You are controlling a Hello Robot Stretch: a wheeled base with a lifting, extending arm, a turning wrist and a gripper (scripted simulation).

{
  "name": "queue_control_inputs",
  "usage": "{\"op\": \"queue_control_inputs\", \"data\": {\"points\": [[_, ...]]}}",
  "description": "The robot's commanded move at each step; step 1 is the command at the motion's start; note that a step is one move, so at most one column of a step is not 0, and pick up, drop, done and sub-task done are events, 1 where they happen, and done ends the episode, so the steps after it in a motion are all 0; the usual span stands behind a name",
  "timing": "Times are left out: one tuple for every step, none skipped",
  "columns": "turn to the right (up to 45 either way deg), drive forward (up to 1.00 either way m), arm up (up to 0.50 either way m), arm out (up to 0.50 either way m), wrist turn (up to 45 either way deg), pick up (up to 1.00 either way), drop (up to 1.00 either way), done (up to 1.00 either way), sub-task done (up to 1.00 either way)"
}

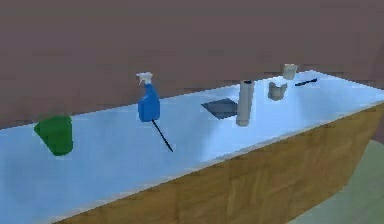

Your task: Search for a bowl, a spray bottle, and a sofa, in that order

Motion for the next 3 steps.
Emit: {"op": "queue_control_inputs", "data": {"points": [[-12.0,0.0,0.0,0.0,0.0,0.0,0.0,0.0,0.0],[0.0,0.0,0.0,0.0,0.0,0.0,0.0,0.0,1.0],[45.0,0.0,0.0,0.0,0.0,0.0,0.0,0.0,0.0]]}}
